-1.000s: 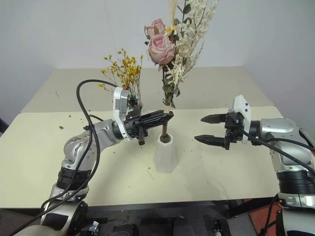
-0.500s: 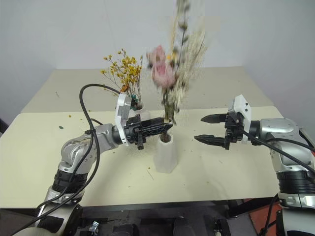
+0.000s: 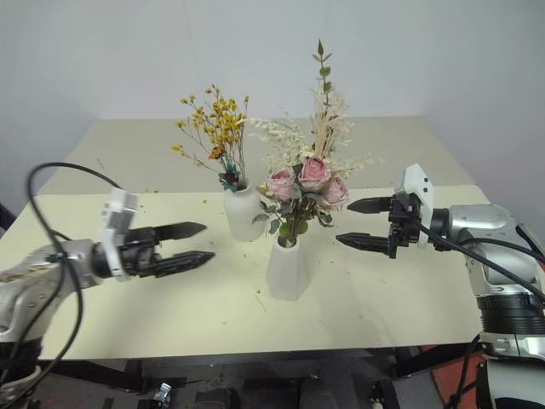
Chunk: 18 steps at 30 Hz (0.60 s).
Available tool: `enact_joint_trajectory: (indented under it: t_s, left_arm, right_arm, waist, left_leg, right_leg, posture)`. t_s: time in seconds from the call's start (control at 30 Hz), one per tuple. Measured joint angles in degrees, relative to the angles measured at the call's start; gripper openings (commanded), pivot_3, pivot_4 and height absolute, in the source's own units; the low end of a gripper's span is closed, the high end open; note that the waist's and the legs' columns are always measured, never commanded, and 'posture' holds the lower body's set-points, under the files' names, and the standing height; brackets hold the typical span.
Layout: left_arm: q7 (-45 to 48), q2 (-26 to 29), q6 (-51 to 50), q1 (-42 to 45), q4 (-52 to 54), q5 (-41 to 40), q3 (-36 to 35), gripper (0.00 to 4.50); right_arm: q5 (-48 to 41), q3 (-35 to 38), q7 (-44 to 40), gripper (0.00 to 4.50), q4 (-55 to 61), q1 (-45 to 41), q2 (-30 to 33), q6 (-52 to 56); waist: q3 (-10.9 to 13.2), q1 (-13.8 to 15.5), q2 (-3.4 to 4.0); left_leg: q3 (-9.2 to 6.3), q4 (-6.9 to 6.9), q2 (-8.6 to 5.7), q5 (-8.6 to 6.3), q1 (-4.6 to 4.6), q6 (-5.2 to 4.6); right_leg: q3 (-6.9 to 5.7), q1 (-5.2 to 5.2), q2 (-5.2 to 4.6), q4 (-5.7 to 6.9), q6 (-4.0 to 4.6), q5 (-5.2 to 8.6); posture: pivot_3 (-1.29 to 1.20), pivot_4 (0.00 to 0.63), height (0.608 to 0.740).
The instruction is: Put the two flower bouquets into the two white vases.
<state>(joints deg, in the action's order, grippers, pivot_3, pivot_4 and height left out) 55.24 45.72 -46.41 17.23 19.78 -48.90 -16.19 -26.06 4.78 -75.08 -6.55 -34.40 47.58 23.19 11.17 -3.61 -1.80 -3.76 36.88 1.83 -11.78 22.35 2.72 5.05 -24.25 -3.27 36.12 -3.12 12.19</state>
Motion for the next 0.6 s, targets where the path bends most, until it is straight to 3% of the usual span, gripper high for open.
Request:
enact_joint_trajectory:
  t_s: [0.33,0.6]
  left_arm:
    - [-1.10,6.70,-0.60,-11.07,3.54,-3.29,-18.31,4.49]
    - [-4.03,6.82,-1.48,-15.87,6.57,-5.35,-24.64,4.49]
  right_arm:
    - [0.94,-1.03,-2.45,4.50,-4.05,-0.85,0.93,-0.47]
    - [1.09,-0.95,-2.41,4.50,-4.91,-0.67,2.20,-0.67]
  waist:
    - [0.01,-0.32,0.01]
    - [0.01,-0.33,0.01]
  left_leg:
    - [0.09,-0.02,0.05,-0.01,-0.02,0.00]
    - [0.13,-0.02,0.06,-0.01,-0.02,0.00]
  right_leg:
    - [0.02,-0.04,0.01,0.00,0.02,0.01]
    - [0.04,-0.05,0.01,0.00,0.02,0.01]
  posture:
    - [0.00,0.150,0.740]
    - [0.00,0.150,0.740]
